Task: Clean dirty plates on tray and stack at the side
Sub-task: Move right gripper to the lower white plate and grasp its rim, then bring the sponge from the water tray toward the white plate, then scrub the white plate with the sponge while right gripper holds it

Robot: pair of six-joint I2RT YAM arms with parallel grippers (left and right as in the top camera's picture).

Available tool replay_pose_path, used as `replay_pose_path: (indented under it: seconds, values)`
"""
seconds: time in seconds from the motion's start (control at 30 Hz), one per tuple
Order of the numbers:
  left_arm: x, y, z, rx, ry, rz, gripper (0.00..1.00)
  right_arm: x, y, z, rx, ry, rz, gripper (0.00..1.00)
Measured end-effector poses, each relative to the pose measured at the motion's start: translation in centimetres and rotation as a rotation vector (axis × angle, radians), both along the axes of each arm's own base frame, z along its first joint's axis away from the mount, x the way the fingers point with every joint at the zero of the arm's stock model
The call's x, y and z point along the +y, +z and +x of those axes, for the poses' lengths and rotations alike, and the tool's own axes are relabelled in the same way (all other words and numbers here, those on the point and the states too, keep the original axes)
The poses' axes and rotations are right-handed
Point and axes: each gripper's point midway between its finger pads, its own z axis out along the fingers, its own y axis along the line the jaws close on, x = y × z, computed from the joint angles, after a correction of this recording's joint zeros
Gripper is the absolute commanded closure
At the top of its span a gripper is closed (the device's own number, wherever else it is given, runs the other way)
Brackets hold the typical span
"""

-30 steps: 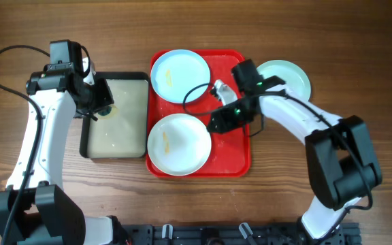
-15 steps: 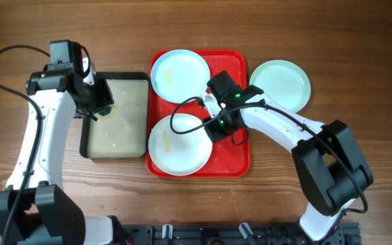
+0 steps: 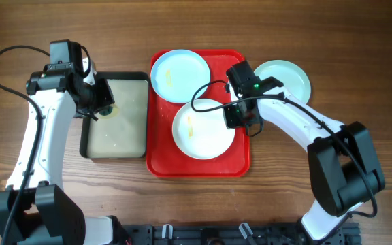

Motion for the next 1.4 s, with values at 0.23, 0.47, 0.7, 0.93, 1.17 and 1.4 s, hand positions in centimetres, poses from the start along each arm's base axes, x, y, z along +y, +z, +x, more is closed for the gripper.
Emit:
replay_pose_path:
  seconds: [0.23, 0.47, 0.7, 0.93, 1.17, 1.4]
  values:
    - [0.0, 0.0, 0.0, 0.000, 0.000, 0.000, 0.96, 0.8, 0.1, -0.4, 0.046, -0.108, 0.059, 0.84]
    - [-0.1, 0.0, 0.0, -0.001, -0.002, -0.007, 0.96, 1.4, 0.3, 0.2, 0.011, -0.057, 0.080, 0.53]
    - [-1.7, 0.1, 0.2, -0.009, -0.048, -0.007, 0.96, 1.2, 0.3, 0.8, -0.044, 0.091, 0.054, 0.62]
    - [-11.7, 0.8, 0.9, -0.086, -0.273, -0.063, 0.96, 1.6, 0.1, -0.3, 0.008, 0.074, 0.086, 0.77]
    - [-18.4, -1.3, -1.9, -0.005, -0.446, -0.070, 0.96, 1.8, -0.5, -1.7, 0.063, 0.043, 0.115, 0.83]
    - [-18.9, -5.0, -3.3, 0.130, -0.470, -0.036, 0.96, 2.0, -0.5, -1.6, 0.067, 0.014, 0.128, 0.84]
